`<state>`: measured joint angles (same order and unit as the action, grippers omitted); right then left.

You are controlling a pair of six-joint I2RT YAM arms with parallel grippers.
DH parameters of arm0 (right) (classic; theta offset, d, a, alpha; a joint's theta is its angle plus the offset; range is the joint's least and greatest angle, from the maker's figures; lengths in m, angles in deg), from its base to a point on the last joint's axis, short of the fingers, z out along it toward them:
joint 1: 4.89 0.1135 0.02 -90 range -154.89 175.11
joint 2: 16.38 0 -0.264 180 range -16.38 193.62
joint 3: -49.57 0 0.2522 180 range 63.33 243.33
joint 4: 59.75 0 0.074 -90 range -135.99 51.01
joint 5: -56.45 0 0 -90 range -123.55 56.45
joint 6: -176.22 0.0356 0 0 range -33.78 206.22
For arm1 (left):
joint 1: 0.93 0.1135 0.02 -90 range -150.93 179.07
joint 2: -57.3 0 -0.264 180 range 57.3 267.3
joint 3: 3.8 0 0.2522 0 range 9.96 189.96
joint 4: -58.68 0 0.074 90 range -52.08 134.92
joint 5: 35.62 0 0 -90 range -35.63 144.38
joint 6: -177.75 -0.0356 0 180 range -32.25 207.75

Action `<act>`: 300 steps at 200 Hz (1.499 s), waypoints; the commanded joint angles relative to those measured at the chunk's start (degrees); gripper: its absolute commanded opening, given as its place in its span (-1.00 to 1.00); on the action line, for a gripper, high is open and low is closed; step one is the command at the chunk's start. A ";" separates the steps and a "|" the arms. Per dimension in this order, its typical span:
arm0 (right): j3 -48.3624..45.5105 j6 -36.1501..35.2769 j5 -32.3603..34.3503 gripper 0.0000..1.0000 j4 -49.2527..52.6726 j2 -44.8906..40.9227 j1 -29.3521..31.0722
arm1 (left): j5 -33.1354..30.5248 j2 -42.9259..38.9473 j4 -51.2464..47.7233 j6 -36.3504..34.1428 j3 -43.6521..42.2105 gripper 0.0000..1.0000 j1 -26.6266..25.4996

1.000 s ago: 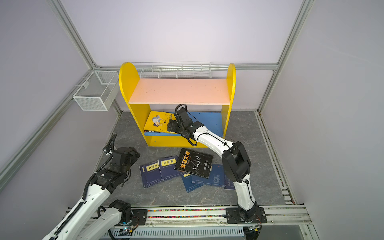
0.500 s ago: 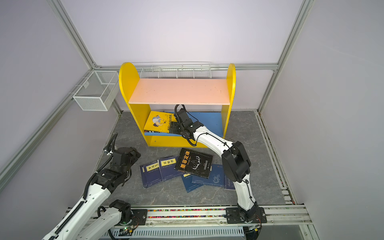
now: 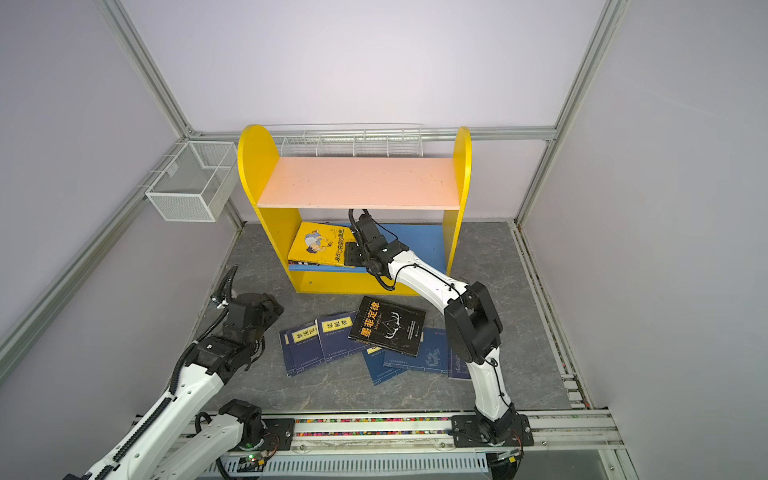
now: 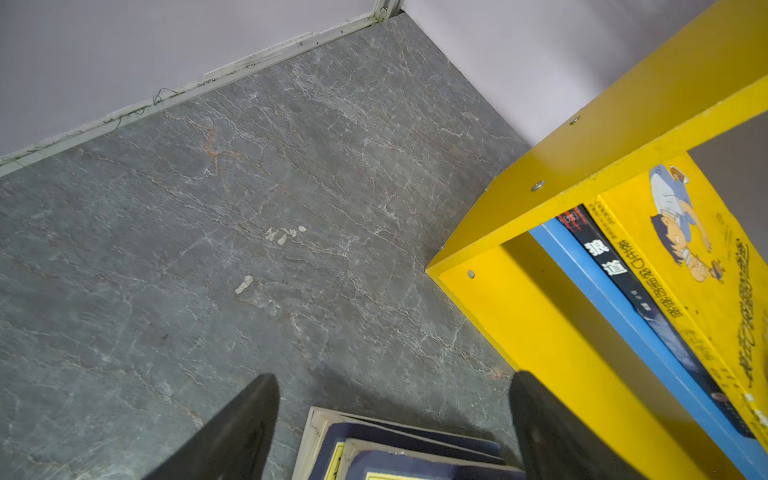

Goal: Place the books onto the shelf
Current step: 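Lay the yellow book atop the wolf-eye book and open the right gripper, then reach both grippers toward the black Murphy's Law book on the pile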

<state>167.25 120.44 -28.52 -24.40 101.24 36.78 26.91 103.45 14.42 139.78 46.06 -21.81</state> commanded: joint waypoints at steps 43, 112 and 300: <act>3.50 -2.99 -0.51 0.01 -3.30 1.00 -0.44 | 0.30 -0.45 -0.08 0.13 -0.75 0.75 0.40; 6.74 -6.68 -2.41 -0.04 -2.66 3.65 -0.36 | 0.70 -0.16 -0.06 0.11 -0.85 0.74 0.37; -27.24 -8.51 6.50 0.56 -11.83 -24.50 -0.25 | 8.02 4.93 10.50 -11.72 -1.91 0.72 -0.60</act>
<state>145.74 112.77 -24.06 -34.70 82.73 36.36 32.14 106.19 20.67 131.17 44.35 -21.88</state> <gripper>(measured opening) 0.782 0.860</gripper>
